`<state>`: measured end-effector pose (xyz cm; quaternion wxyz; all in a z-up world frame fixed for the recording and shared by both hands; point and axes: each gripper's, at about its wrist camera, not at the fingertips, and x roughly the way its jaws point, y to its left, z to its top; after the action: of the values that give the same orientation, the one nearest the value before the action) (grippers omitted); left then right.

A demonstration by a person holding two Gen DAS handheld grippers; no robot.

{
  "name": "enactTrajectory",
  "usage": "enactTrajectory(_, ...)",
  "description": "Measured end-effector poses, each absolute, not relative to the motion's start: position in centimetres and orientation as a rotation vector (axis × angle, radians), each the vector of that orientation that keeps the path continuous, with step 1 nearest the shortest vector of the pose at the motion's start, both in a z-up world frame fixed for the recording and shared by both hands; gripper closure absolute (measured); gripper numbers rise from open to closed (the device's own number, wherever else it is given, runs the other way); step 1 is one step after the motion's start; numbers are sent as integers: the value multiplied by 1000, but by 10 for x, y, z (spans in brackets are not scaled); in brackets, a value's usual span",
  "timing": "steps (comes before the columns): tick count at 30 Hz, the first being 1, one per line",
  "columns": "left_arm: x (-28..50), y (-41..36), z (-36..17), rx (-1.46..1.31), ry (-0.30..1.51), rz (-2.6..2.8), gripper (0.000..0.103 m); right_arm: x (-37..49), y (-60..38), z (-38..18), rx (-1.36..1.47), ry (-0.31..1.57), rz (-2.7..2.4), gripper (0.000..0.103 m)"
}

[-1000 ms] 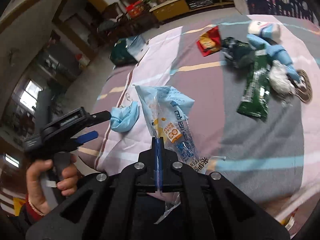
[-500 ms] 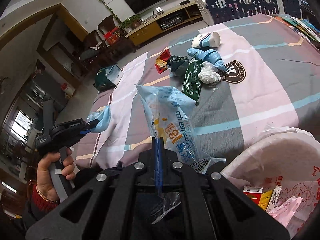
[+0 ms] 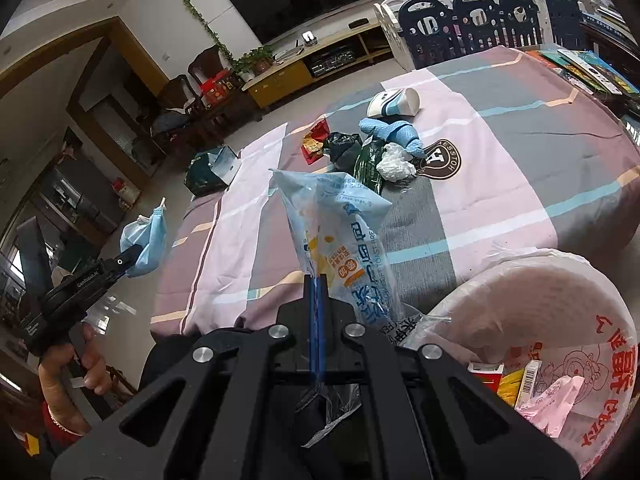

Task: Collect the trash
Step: 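Carry the bag and mask over the wastebasket and open both grippers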

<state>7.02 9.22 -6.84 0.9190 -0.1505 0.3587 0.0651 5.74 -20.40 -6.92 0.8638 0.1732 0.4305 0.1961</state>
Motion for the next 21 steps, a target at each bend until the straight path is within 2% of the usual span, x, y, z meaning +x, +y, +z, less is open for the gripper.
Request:
enactTrajectory(12,65,82,-63,-290,736,102,88,48,-223,-68,356,890,342,101)
enactTrajectory(21,65,42,-65,-262,785,-69,88,24,-281,-67,324,911,209,101)
